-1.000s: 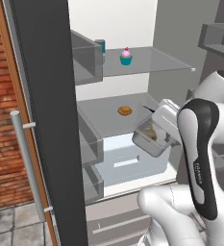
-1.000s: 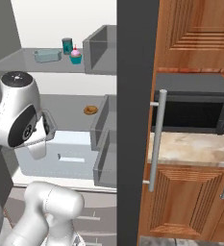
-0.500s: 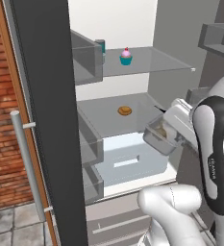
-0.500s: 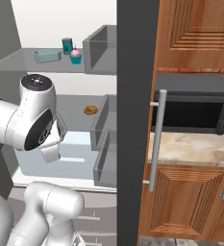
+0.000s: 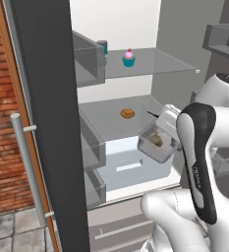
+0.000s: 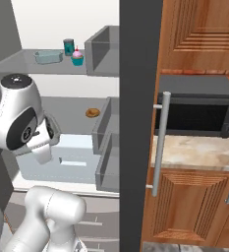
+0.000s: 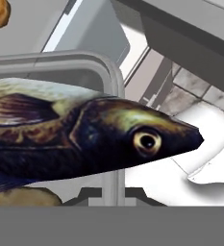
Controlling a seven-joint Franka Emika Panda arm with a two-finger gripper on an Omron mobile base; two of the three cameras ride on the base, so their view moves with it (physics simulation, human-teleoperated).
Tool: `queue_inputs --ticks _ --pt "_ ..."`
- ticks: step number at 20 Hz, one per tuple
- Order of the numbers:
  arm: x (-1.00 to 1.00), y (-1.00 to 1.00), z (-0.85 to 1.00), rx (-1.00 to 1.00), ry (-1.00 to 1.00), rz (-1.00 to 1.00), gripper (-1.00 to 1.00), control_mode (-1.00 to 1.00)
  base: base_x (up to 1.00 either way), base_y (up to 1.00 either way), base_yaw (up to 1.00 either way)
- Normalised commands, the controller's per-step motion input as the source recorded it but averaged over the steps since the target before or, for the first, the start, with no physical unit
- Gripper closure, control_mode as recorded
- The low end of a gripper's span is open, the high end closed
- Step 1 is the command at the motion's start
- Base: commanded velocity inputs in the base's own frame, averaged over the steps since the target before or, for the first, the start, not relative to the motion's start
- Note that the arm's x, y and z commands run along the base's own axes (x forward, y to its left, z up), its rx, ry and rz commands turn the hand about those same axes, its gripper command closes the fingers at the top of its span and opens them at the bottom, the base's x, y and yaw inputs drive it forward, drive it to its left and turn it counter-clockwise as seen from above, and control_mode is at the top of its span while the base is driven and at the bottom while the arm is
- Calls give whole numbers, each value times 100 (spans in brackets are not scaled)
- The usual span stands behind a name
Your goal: Place the tupperware on the second highest shelf of the fridge. Make space for the tupperware among the existing items by rearranging them on the shelves if needed. Close the fridge door when finished.
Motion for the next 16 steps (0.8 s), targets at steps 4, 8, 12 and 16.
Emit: queue_inputs --ticks 4,8,12,16 --pt "22 44 -8 -19 7 0 100 -100 0 0 0" --pt "30 27 -10 -15 7 0 100 -100 0 0 0" --pt "36 16 -18 -13 9 0 100 -100 0 0 0" --pt "35 4 -14 -9 7 0 100 -100 0 0 0"
